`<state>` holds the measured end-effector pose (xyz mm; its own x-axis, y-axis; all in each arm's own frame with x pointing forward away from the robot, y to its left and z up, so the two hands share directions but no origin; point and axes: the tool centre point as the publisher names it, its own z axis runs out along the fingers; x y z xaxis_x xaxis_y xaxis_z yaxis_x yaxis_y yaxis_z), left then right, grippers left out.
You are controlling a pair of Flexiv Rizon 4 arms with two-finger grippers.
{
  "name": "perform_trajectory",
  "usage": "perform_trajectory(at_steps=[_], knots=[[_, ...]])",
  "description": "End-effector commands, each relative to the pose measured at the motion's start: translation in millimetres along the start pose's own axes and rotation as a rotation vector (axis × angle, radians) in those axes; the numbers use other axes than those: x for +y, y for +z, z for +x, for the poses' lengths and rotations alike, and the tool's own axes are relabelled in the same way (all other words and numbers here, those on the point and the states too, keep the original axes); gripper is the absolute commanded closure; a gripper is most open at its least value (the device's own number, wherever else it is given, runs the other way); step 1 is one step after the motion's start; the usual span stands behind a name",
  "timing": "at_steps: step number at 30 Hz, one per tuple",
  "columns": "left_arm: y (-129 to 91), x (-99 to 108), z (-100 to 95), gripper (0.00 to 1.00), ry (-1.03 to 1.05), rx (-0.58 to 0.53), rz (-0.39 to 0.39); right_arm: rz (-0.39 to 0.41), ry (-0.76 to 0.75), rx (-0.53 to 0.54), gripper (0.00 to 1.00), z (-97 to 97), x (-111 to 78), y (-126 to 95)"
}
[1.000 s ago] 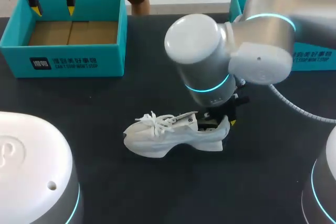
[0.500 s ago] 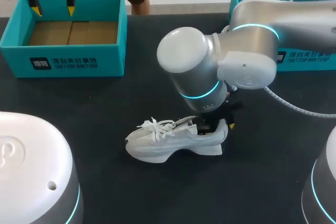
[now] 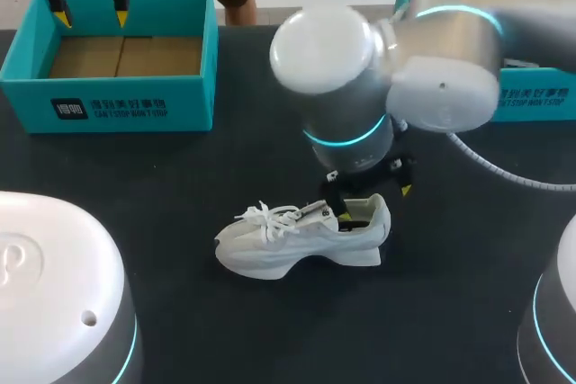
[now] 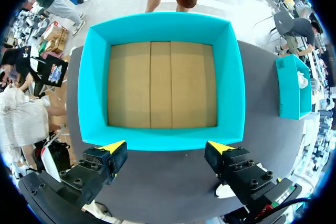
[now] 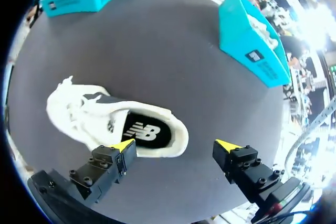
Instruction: Take the shoe out of the shoebox, open the shoe tongue, remove and reinsert the insole, then place the shoe into the shoebox
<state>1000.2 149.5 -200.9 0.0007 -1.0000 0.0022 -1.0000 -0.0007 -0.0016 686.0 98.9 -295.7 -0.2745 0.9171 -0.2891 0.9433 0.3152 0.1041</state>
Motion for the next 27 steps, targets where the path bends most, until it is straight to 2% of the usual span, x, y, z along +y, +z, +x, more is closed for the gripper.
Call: perform_trajectory(at_steps=[1,3,4,18,21,23,25,27], knots=[[0,0,-0.1,0.0,0.0,-0.001,-0.001,-0.062,-0.295,0.191,0.0,-23.3,-4.8,-43],[0,0,-0.1,0.0,0.0,-0.001,-0.001,-0.033,-0.464,0.214,0.0,-17.6,-6.5,-51],[0,0,-0.1,0.0,0.0,-0.001,-0.001,-0.018,-0.52,0.138,0.0,-16.6,-6.8,-54],[0,0,-0.1,0.0,0.0,-0.001,-0.001,-0.018,-0.52,0.138,0.0,-16.6,-6.8,-54],[0,0,-0.1,0.0,0.0,-0.001,-0.001,-0.155,-0.609,0.379,0.0,-9.9,-15.8,-53],[0,0,-0.1,0.0,0.0,-0.001,-0.001,-0.197,-0.65,0.511,0.0,-10.5,-23.4,-51],[0,0,-0.1,0.0,0.0,-0.001,-0.001,-0.249,-0.676,0.577,0.0,-12.3,-28.9,-48],[0,0,-0.1,0.0,0.0,-0.001,-0.001,-0.307,-0.729,0.588,0.0,-14.1,-32.4,-45]])
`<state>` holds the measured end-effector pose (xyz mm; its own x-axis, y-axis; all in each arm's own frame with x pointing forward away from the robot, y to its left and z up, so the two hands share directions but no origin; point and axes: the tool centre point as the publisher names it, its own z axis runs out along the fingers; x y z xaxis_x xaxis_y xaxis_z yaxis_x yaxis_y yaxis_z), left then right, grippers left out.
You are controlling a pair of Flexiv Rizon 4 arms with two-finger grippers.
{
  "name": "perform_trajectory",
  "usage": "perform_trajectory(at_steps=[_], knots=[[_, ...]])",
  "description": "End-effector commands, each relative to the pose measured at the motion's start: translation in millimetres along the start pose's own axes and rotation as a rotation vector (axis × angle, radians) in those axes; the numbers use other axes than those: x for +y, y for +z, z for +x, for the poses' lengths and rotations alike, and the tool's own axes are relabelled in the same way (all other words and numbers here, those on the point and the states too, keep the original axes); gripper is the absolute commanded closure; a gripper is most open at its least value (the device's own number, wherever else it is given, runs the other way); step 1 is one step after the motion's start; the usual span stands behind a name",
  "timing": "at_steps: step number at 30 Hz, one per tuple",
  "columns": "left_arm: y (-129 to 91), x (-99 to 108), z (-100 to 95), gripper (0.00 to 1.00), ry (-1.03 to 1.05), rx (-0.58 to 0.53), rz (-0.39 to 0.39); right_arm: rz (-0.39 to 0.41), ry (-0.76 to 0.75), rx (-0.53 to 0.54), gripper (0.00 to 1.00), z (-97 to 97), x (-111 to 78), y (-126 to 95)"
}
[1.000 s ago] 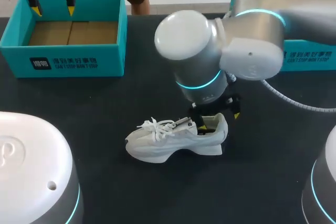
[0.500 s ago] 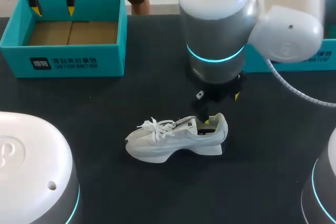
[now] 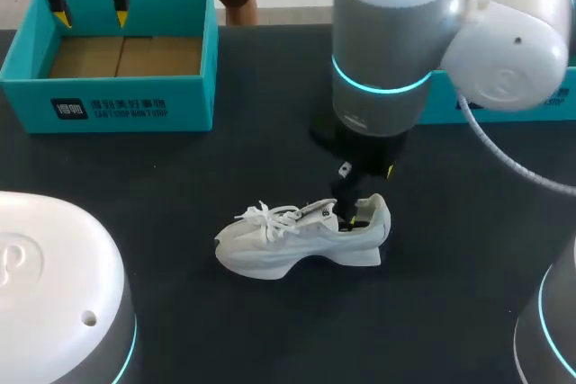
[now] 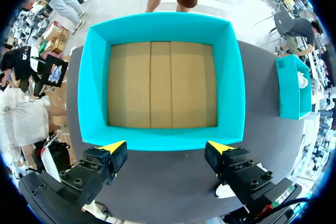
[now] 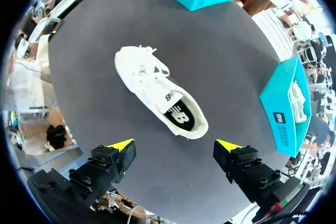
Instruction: Take the shoe out of the shoebox, open the shoe tongue, remove and reinsert the insole, then place the shoe into the shoebox
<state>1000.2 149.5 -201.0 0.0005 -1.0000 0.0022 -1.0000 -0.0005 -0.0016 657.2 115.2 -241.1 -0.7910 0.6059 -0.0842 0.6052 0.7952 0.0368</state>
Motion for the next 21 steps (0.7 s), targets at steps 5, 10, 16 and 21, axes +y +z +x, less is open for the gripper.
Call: perform_trajectory(at_steps=[5,10,16,21], knots=[[0,0,-0.1,0.0,0.0,-0.001,-0.001,-0.477,-0.361,0.257,0.0,-8.3,-28.1,15],[0,0,-0.1,0.0,0.0,-0.001,-0.001,-0.516,-0.458,0.265,0.0,-3.1,-19.7,17],[0,0,-0.1,0.0,0.0,-0.001,-0.001,-0.516,-0.458,0.265,0.0,-3.1,-19.7,17],[0,0,-0.1,0.0,0.0,-0.001,-0.001,-0.516,-0.458,0.265,0.0,-3.1,-19.7,17]])
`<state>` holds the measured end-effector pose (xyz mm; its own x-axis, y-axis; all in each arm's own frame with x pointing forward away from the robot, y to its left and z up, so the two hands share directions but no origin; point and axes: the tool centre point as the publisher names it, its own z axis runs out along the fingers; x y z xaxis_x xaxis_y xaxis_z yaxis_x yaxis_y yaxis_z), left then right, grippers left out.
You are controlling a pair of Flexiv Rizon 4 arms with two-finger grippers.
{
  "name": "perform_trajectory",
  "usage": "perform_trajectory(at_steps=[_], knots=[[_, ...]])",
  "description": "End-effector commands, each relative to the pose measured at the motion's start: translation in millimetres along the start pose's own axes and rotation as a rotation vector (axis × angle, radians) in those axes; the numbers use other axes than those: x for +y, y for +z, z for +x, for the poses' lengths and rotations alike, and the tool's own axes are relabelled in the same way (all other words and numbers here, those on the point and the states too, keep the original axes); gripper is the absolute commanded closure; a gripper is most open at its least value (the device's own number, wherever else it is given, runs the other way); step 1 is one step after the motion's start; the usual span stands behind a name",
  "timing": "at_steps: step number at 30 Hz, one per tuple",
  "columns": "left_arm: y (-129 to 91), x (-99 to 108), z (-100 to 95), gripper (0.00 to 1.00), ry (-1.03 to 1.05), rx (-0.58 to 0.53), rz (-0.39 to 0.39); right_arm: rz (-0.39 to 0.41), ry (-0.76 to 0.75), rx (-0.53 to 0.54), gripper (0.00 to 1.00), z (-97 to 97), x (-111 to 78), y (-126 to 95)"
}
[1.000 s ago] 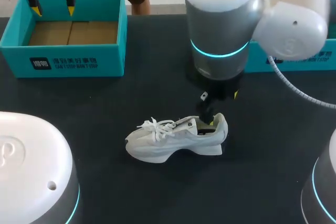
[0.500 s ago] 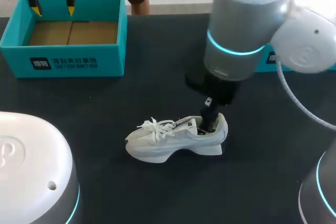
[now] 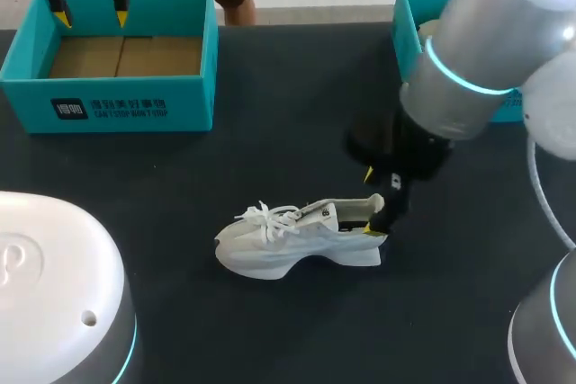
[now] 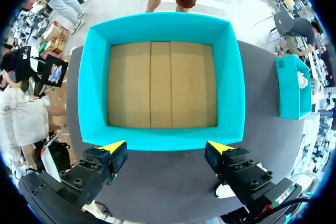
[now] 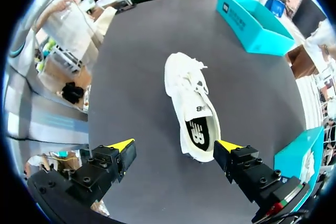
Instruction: Take the shoe out of the shoebox, open the shoe tongue, remove and reinsert the insole, then place the shoe into the shoebox
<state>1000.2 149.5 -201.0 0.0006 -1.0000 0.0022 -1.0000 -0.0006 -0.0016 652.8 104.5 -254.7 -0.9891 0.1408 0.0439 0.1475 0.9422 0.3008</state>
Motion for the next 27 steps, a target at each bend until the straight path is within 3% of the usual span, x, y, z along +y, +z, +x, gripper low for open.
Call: perform_trajectory(at_steps=[1,12,18,27], knots=[[0,0,-0.1,0.0,0.0,-0.001,-0.001,-0.247,0.0,-0.007,0.0,2.3,-8.5,1],[0,0,-0.1,0.0,0.0,-0.001,-0.001,-0.247,0.0,-0.007,0.0,2.3,-8.5,1],[0,0,-0.1,0.0,0.0,-0.001,-0.001,-0.303,-0.051,-0.118,0.0,-17.2,-17.6,7],[0,0,-0.1,0.0,0.0,-0.001,-0.001,-0.327,-0.14,-0.084,0.0,-40.7,-40.9,27]])
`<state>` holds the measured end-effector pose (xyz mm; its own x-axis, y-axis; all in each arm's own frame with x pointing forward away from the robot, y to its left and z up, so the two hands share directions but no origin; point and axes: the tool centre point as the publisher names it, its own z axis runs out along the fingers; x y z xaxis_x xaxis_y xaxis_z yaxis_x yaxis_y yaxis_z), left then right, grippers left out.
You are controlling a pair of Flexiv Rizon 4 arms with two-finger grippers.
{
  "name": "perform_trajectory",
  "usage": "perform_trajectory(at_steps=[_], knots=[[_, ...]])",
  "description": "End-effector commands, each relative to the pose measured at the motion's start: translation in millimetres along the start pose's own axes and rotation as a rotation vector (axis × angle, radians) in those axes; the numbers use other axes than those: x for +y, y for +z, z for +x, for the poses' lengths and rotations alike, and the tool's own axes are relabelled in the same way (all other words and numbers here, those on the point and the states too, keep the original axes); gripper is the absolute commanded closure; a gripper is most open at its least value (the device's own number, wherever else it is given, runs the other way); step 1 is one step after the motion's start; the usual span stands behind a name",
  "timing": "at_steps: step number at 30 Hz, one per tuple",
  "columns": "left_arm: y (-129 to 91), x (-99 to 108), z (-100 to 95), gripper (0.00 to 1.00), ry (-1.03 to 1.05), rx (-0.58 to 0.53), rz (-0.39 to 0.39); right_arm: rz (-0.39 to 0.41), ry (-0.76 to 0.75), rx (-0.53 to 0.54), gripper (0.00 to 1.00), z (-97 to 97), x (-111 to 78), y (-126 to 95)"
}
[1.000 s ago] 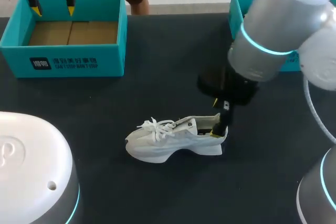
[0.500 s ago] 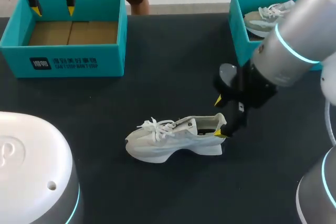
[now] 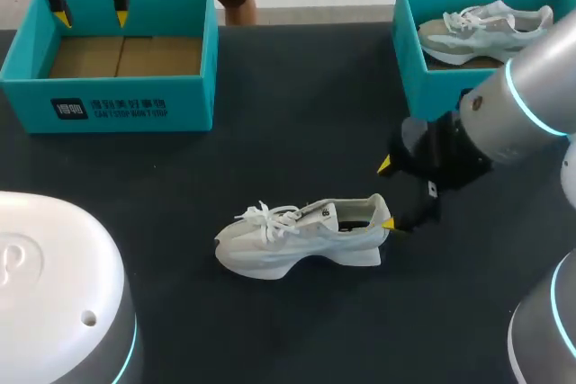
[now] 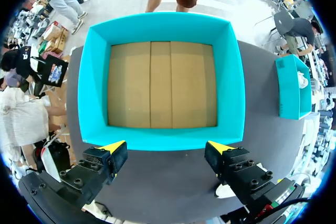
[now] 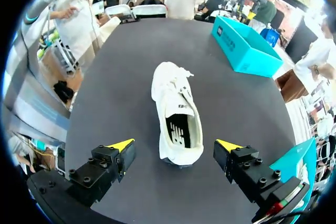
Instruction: Take the shoe out of the shoebox, open the shoe tongue, remove and reinsert the insole, then place the shoe into the shoebox
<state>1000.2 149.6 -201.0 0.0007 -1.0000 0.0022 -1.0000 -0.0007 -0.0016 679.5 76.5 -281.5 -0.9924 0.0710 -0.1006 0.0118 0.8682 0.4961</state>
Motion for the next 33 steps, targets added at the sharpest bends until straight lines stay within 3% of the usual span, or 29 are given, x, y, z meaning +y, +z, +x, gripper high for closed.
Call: perform_trajectory(at_steps=[1,12,19,33], knots=[[0,0,0.0,0.0,0.0,-0.001,-0.001,-0.132,-0.011,0.019,0.0,-8.0,-16.3,9],[0,0,0.0,0.0,0.0,-0.001,-0.001,-0.232,0.008,0.029,0.0,-12.4,-53.7,31],[0,0,0.0,0.0,0.0,-0.001,-0.001,-0.309,-0.036,-0.007,0.0,-17.1,-54.9,44],[0,0,0.0,0.0,0.0,-0.001,-0.001,-0.342,-0.011,0.02,0.0,-20.7,-69.1,75]])
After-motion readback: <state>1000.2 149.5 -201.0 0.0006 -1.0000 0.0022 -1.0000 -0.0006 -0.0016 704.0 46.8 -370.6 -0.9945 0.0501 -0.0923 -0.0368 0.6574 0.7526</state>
